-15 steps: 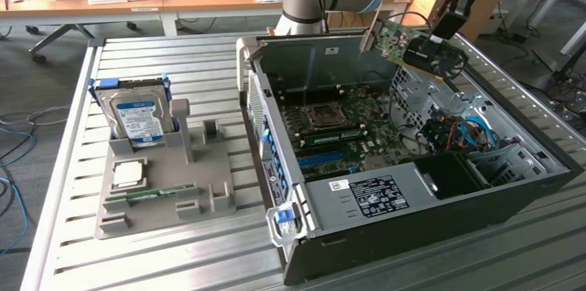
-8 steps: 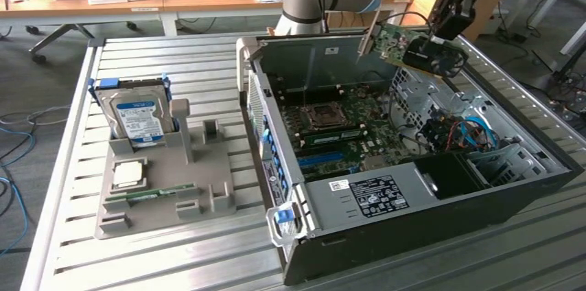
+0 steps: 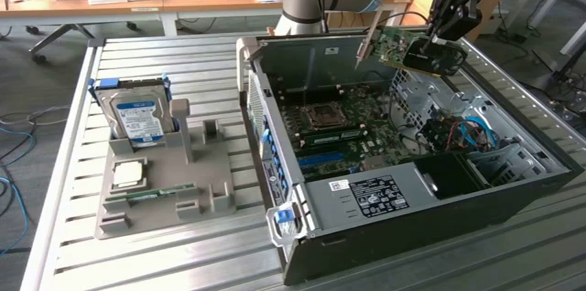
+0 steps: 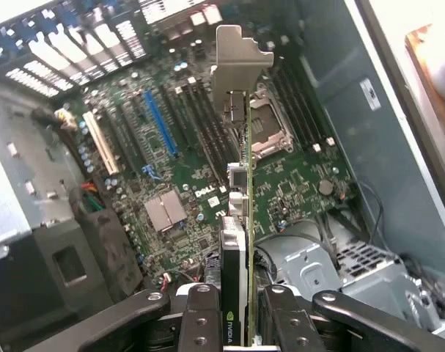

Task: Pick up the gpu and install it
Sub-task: 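Insert the gpu into the slot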

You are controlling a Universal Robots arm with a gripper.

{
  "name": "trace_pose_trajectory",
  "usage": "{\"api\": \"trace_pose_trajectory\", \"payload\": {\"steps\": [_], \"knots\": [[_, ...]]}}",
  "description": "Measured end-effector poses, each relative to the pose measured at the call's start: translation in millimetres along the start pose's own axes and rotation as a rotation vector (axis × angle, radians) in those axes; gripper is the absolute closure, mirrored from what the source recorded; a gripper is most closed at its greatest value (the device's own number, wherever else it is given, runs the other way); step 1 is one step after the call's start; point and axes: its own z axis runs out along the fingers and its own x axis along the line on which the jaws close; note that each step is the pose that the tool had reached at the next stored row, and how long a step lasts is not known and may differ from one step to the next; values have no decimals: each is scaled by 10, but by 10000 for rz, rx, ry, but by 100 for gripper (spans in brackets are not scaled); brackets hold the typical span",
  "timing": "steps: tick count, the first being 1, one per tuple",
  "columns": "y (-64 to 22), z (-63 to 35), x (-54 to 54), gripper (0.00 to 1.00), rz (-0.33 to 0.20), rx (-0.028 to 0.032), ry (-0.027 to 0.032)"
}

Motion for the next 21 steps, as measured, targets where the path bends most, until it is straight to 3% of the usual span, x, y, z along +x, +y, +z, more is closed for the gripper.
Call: {"api": "trace_pose_trajectory", "payload": {"steps": [11, 16, 21], "knots": [[0, 0, 0, 73, -1957, -50, 148], [0, 1, 0, 73, -2120, -55, 160], [0, 1, 0, 73, -2734, -71, 206]]}}
